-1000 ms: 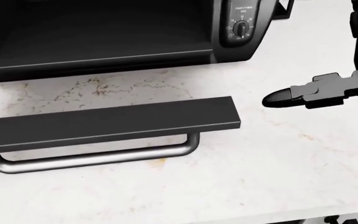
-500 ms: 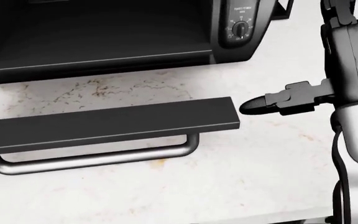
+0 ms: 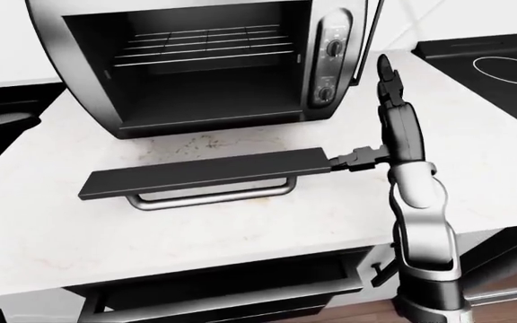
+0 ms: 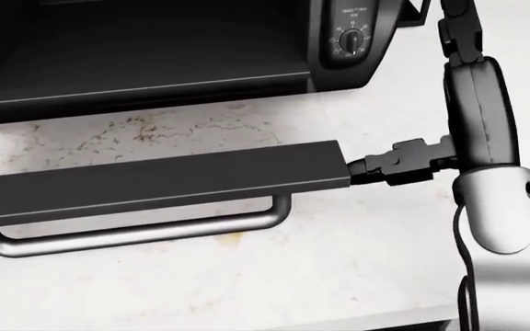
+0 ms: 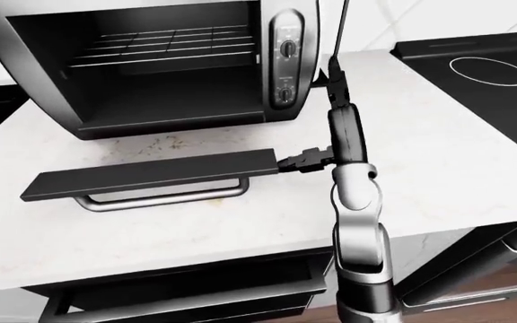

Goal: Close the toaster oven door.

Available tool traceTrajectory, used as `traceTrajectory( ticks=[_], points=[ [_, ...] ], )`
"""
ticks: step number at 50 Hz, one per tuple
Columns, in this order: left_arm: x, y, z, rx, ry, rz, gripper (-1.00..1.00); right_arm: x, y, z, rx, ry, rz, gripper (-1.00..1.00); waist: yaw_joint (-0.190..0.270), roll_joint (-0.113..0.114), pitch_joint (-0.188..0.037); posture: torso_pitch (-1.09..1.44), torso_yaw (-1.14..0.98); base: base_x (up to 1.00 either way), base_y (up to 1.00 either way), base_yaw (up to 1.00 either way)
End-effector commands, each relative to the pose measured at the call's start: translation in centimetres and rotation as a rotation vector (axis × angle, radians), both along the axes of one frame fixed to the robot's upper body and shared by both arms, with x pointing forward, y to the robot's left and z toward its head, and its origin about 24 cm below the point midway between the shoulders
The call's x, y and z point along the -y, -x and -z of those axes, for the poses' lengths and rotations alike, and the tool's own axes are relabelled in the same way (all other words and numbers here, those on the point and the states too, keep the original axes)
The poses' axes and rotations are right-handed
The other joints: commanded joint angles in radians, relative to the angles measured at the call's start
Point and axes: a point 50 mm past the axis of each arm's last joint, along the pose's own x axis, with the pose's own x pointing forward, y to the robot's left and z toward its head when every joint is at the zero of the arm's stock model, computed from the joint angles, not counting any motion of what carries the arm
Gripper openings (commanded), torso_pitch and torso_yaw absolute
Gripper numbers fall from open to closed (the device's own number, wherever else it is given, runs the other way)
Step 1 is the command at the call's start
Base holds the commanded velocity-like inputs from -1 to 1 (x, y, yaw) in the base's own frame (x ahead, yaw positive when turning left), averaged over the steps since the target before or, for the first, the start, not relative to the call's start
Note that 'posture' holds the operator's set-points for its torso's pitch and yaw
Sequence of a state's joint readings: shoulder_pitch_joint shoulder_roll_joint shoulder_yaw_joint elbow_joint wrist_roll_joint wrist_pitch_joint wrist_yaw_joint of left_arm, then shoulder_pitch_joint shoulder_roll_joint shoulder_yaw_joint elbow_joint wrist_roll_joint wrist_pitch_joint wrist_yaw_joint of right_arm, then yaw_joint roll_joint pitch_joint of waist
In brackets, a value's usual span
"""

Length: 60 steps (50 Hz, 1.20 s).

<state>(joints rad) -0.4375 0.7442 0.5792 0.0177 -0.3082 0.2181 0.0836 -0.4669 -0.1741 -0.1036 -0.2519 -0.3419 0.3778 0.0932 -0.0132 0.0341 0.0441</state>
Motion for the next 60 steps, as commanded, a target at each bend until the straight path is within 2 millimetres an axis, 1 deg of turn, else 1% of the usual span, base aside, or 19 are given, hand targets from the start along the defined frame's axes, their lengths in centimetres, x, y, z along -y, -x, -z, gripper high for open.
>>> traceTrajectory(
  ticks=[1, 5, 23, 28, 36, 41, 49, 52, 54, 60],
  points=[
    [0.2, 0.8, -2.0, 0.081, -0.052, -0.006, 1.0, -0.4, 0.4, -1.7, 0.094, 0.013, -0.001, 1.0, 0.0, 0.007, -0.023, 0.0, 0.0, 0.0, 0.0, 0.0],
    [0.2, 0.9, -2.1, 0.082, -0.052, -0.009, 1.0, -1.1, 0.3, -1.0, 0.084, 0.011, -0.008, 1.0, 0.0, 0.008, -0.023, 0.0, 0.0, 0.0, 0.0, 0.0],
    [0.1, 1.0, -2.0, 0.082, -0.052, -0.011, 1.0, -3.0, -0.5, -0.9, 0.115, -0.025, 0.024, 1.0, -0.002, 0.015, -0.025, 0.0, 0.0, 0.0, 0.0, 0.0],
    [0.1, 1.0, -2.0, 0.082, -0.051, -0.011, 1.0, -3.7, -0.4, -0.4, 0.096, -0.053, 0.014, 1.0, -0.001, 0.016, -0.024, 0.0, 0.0, 0.0, 0.0, 0.0],
    [0.0, 1.0, -2.2, 0.084, -0.05, -0.013, 1.0, -4.0, -0.2, -1.3, 0.133, -0.066, 0.015, 1.0, -0.002, 0.018, -0.023, 0.0, 0.0, 0.0, 0.0, 0.0],
    [0.0, 1.0, -2.2, 0.085, -0.051, -0.013, 1.0, -4.2, -0.1, -1.3, 0.133, -0.098, 0.005, 1.0, -0.003, 0.02, -0.022, 0.0, 0.0, 0.0, 0.0, 0.0],
    [-0.1, 1.1, -2.2, 0.085, -0.051, -0.016, 1.0, -4.4, 0.5, -2.4, 0.178, -0.151, 0.014, 1.0, -0.003, 0.022, -0.021, 0.0, 0.0, 0.0, 0.0, 0.0],
    [-0.1, 1.1, -2.1, 0.085, -0.052, -0.016, 1.0, -4.5, 0.6, -2.5, 0.179, -0.169, 0.011, 1.0, -0.003, 0.023, -0.021, 0.0, 0.0, 0.0, 0.0, 0.0],
    [-0.1, 1.1, -2.1, 0.085, -0.051, -0.018, 1.0, -4.4, 0.7, -2.8, 0.184, -0.211, 0.015, 1.0, -0.003, 0.023, -0.021, 0.0, 0.0, 0.0, 0.0, 0.0],
    [-0.2, 1.2, -2.2, 0.086, -0.051, -0.021, 1.0, -4.6, 1.0, -3.6, 0.21, -0.232, 0.011, 1.0, -0.004, 0.023, -0.02, 0.0, 0.0, 0.0, 0.0, 0.0]
  ],
)
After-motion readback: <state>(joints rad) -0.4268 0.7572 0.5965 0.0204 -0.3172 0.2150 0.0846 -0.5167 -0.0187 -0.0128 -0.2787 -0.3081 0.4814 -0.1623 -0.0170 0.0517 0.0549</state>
